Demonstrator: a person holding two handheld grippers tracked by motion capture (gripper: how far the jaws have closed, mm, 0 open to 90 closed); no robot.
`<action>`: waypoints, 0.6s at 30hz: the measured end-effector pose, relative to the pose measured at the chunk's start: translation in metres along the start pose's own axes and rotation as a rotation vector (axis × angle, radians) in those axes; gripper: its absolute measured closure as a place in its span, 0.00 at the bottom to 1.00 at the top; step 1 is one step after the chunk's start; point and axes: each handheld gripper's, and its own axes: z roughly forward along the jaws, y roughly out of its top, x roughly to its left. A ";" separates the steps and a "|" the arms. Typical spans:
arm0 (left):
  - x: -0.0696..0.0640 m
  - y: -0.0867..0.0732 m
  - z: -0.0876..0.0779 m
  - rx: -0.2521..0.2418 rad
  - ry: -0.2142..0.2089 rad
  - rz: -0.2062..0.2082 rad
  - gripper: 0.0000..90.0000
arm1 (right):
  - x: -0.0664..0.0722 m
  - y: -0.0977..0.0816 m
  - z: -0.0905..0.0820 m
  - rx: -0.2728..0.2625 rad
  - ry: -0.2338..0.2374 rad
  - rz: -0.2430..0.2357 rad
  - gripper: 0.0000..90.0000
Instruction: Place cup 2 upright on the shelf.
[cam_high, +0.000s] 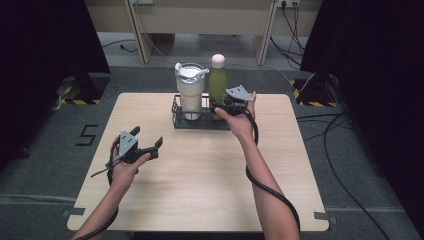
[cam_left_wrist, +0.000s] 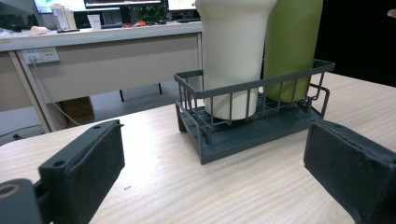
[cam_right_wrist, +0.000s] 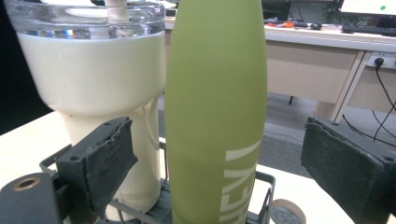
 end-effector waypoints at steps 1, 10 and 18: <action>0.000 0.000 0.000 0.001 0.000 0.001 0.05 | 0.000 0.000 -0.001 0.000 -0.001 -0.001 0.11; -0.001 0.000 0.000 0.002 -0.002 0.001 0.05 | -0.006 -0.007 -0.018 0.006 0.003 -0.005 0.12; -0.001 -0.001 0.000 0.002 -0.001 -0.001 0.05 | -0.019 -0.013 -0.035 0.007 -0.004 0.001 0.13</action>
